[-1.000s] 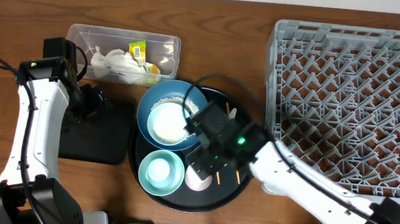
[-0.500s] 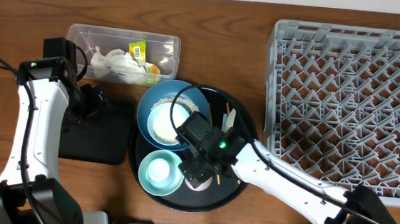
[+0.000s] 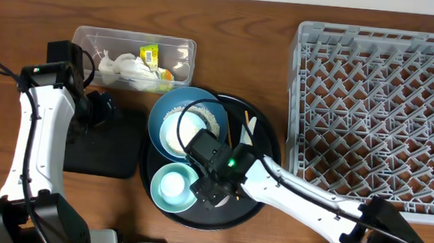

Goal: Sort waste into correct bins and load items into the dishwasher rack
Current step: 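Reach the right gripper to the pink cup and grasp it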

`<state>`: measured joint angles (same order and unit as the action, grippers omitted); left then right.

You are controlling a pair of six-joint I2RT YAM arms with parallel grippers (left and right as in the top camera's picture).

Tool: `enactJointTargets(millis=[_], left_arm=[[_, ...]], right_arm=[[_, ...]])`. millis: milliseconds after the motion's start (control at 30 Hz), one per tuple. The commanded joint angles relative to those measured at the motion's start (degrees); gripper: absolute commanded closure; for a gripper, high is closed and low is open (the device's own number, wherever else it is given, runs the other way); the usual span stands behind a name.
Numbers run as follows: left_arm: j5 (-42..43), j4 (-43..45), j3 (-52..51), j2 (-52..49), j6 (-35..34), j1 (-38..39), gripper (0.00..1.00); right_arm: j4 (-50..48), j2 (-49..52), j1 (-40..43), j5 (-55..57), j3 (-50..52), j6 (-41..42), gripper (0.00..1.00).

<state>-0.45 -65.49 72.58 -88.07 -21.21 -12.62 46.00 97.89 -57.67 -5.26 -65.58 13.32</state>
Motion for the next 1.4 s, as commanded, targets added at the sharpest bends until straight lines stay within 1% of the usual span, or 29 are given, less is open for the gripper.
enactJointTargets(millis=[0, 300, 433, 700, 833, 1100, 1233, 1367], left_arm=[[-0.87, 0.00, -0.37, 0.74, -0.59, -0.17, 0.04], [-0.87, 0.02, -0.37, 0.74, -0.59, -0.17, 0.04], [-0.87, 0.02, -0.37, 0.72, -0.59, -0.17, 0.04], [-0.87, 0.00, -0.37, 0.72, -0.59, -0.17, 0.04], [-0.87, 0.00, -0.37, 0.72, -0.59, -0.17, 0.04], [-0.87, 0.00, -0.37, 0.74, -0.59, -0.17, 0.04], [-0.87, 0.02, -0.37, 0.72, -0.57, -0.17, 0.04], [-0.87, 0.00, -0.37, 0.74, -0.57, -0.17, 0.04]], right_arm=[[0.07, 0.70, -0.26, 2.43, -0.72, 2.56, 0.19], [0.00, 0.70, -0.26, 2.49, -0.72, 4.07, 0.26], [0.04, 0.70, -0.26, 2.47, -0.72, 4.26, 0.32], [0.04, 0.70, -0.26, 2.47, -0.72, 4.90, 0.39], [0.04, 0.70, -0.26, 2.47, -0.72, 4.90, 0.45], [0.09, 0.57, -0.24, 2.45, -0.79, 4.92, 0.51], [0.55, -0.33, -0.11, 2.45, -1.44, 4.92, 0.57], [2.69, -1.97, 0.50, 2.49, -3.34, 4.87, 0.58]])
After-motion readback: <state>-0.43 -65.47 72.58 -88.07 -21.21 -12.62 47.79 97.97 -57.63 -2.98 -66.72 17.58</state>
